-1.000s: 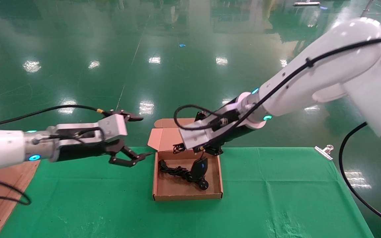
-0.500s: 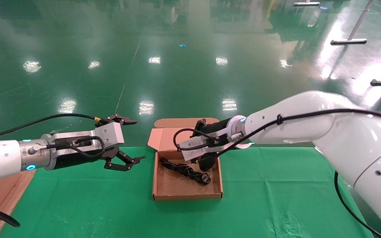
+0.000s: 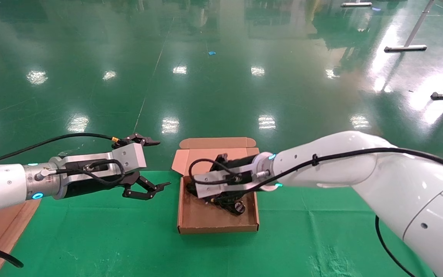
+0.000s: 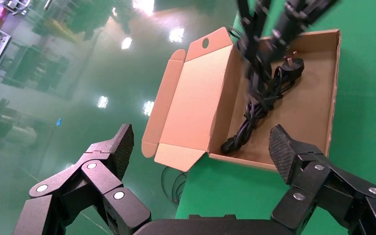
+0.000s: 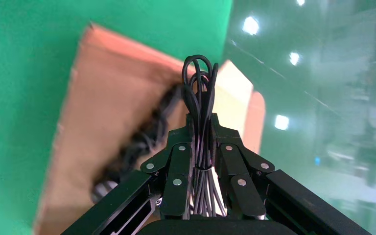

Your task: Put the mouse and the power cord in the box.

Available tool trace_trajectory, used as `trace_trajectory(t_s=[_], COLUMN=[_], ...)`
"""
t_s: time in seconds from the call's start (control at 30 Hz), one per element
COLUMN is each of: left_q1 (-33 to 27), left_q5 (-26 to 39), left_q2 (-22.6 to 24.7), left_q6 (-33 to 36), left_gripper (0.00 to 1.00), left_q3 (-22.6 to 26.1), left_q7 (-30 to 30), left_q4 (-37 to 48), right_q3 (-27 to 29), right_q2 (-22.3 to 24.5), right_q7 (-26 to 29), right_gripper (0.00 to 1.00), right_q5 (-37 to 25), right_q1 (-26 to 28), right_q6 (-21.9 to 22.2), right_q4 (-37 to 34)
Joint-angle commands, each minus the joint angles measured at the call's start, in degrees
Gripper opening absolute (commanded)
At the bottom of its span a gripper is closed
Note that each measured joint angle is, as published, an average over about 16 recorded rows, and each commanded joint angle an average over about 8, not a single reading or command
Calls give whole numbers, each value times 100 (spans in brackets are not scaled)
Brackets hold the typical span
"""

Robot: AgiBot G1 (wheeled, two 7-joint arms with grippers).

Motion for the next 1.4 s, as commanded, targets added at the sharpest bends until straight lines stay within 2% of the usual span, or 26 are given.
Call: trace_trajectory(t_s=[0.03,0.13,0.2,1.1,1.27,1.4], left_q1=[-1,2,3,3,98,291], left_q5=[10,17,20,21,-41,-167], left_q2=[-5,-15,-20,-14,-47,-114], left_q6=[-12,-27,-34,-24,129,438], left_gripper=[100,100,100,100,100,100], left_q3=[7,11,12,11,-154,-490], left_q7=[-20,-34,-39,-39,-123,-295], left_q4=[-17,-41,-52,-38,-98,-221], right_q3=[-73,-171,-209,-126,166,602], right_q2=[2,3,4,42,253,569], right_q7=[42,56,65,73,199,388], right_gripper=[50,84,100,100,100,100], right_q5=[143,248,295,281,467,746], right_q1=[-36,-65,-75,-94,-269,-531], right_q6=[-11,20,40,-22,-231,-545], right_q4=[16,7,-4,27,210,484])
